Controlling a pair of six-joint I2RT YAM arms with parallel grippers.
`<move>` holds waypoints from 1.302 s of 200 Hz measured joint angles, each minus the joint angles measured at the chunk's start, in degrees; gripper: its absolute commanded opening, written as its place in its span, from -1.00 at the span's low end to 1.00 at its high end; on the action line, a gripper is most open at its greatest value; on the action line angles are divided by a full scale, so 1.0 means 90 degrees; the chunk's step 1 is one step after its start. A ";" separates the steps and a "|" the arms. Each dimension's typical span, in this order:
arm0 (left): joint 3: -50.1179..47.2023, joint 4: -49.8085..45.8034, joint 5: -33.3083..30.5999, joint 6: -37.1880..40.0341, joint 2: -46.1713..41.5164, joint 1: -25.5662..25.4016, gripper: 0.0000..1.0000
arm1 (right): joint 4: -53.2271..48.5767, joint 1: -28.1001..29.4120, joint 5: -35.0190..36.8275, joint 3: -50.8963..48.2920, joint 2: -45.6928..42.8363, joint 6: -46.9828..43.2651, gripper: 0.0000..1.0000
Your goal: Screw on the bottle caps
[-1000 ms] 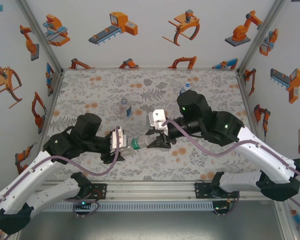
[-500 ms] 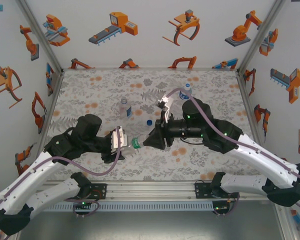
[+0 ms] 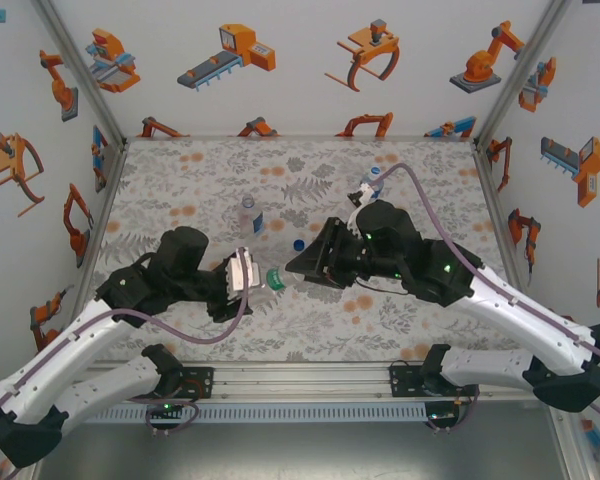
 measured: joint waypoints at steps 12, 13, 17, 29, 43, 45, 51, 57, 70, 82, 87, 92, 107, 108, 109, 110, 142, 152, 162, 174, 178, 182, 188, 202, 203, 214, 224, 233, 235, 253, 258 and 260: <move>0.0000 0.0034 0.0000 0.0002 0.0032 0.0000 -1.00 | -0.0053 0.0000 0.0063 0.0027 0.0000 0.0039 -0.17; 0.0000 0.0039 0.0000 0.0002 0.0034 0.0000 -1.00 | -0.0061 0.0000 0.0068 0.0032 0.0000 0.0034 -0.16; 0.0000 0.0063 0.0005 0.0002 0.0044 0.0000 -1.00 | -0.0075 0.0000 0.0092 0.0056 0.0005 0.0027 -0.09; 0.0000 0.0202 0.0046 0.0007 0.0075 0.0000 -1.00 | -0.0146 0.0007 0.0163 0.0177 0.0022 -0.0153 0.10; 0.0002 0.0495 0.0182 0.0027 0.0102 -0.0017 -1.00 | -0.0223 0.0024 0.0257 0.0323 0.0056 -0.0542 0.34; 0.0002 0.0534 0.0199 0.0027 0.0102 -0.0017 -1.00 | -0.0228 0.0024 0.0282 0.0338 0.0056 -0.0580 0.37; 0.0002 0.0619 0.0240 0.0032 0.0107 -0.0017 -1.00 | -0.0260 0.0029 0.0323 0.0391 0.0056 -0.0775 0.43; 0.0007 0.0670 0.0270 0.0046 0.0114 -0.0017 -1.00 | -0.0279 0.0032 0.0367 0.0442 0.0053 -0.0957 0.46; 0.0010 0.0755 0.0335 0.0058 0.0131 -0.0017 -1.00 | -0.0289 0.0032 0.0488 0.0573 0.0032 -0.1362 0.46; 0.0010 0.0792 0.0374 0.0070 0.0148 -0.0017 -1.00 | -0.0284 0.0032 0.0590 0.0678 -0.0036 -0.1790 0.46; 0.0010 0.0801 0.0389 0.0073 0.0151 -0.0017 -1.00 | -0.0284 0.0032 0.0631 0.0704 -0.0078 -0.1945 0.46; 0.0010 0.0809 0.0403 0.0073 0.0153 -0.0017 -1.00 | -0.0267 0.0029 0.0658 0.0714 -0.0124 -0.2106 0.44; 0.0010 0.0809 0.0457 0.0075 0.0153 -0.0015 -1.00 | -0.0226 0.0029 0.0704 0.0721 -0.0294 -0.2657 0.42; 0.0010 0.0809 0.0459 0.0075 0.0153 -0.0015 -1.00 | -0.0221 0.0029 0.0702 0.0721 -0.0306 -0.2698 0.41; 0.0010 0.0809 0.0466 0.0075 0.0151 -0.0015 -1.00 | -0.0216 0.0029 0.0704 0.0721 -0.0316 -0.2735 0.41; 0.0010 0.0811 0.0469 0.0075 0.0151 -0.0015 -1.00 | -0.0211 0.0029 0.0704 0.0721 -0.0323 -0.2771 0.41; 0.0010 0.0811 0.0590 0.0075 0.0129 -0.0017 -1.00 | 0.0136 0.0029 0.0527 0.0714 -0.0612 -0.4201 0.24; 0.0010 0.0809 0.0641 0.0075 0.0114 -0.0015 -1.00 | 0.0240 0.0029 0.0352 0.0704 -0.0680 -0.4765 0.22; 0.0010 0.0811 0.0685 0.0073 0.0097 -0.0017 -1.00 | 0.0306 0.0029 0.0112 0.0695 -0.0746 -0.5394 0.21; 0.0010 0.0811 0.0729 0.0073 0.0078 -0.0017 -1.00 | 0.0350 0.0029 -0.0231 0.0670 -0.0814 -0.6200 0.21; 0.0010 0.0809 0.0743 0.0070 0.0073 -0.0017 -1.00 | 0.0357 0.0029 -0.0357 0.0658 -0.0833 -0.6489 0.22; 0.0010 0.0809 0.0753 0.0070 0.0068 -0.0017 -1.00 | 0.0350 0.0029 -0.0486 0.0653 -0.0848 -0.6761 0.22; 0.0010 0.0809 0.0775 0.0073 0.0068 -0.0017 -1.00 | 0.0338 0.0032 -0.0673 0.0653 -0.0855 -0.7145 0.22; 0.0010 0.0809 0.0828 0.0070 0.0068 -0.0017 -1.00 | 0.0255 0.0032 -0.1151 0.0656 -0.0840 -0.8170 0.28; 0.0010 0.0809 0.0831 0.0070 0.0068 -0.0017 -1.00 | 0.0250 0.0032 -0.1183 0.0656 -0.0838 -0.8223 0.28; 0.0010 0.0806 0.0867 0.0070 0.0061 -0.0017 -1.00 | 0.0107 0.0032 -0.1496 0.0670 -0.0792 -0.8937 0.29; 0.0010 0.0804 0.0901 0.0070 0.0046 -0.0017 -1.00 | -0.0039 0.0032 -0.1717 0.0721 -0.0699 -0.9469 0.30; 0.0010 0.0801 0.0928 0.0070 0.0024 -0.0017 -1.00 | -0.0172 0.0029 -0.1899 0.0794 -0.0588 -0.9889 0.30; 0.0010 0.0797 0.0935 0.0070 0.0015 -0.0017 -1.00 | -0.0202 0.0032 -0.1943 0.0818 -0.0551 -0.9989 0.30; 0.0012 0.0763 0.1003 0.0070 -0.0058 -0.0017 -1.00 | -0.0355 0.0032 -0.2198 0.0959 -0.0304 -1.0554 0.30; 0.0012 0.0755 0.1015 0.0073 -0.0080 -0.0017 -1.00 | -0.0386 0.0032 -0.2246 0.0998 -0.0240 -1.0671 0.30; 0.0012 0.0753 0.1022 0.0070 -0.0090 -0.0017 -1.00 | -0.0403 0.0032 -0.2268 0.1022 -0.0206 -1.0722 0.30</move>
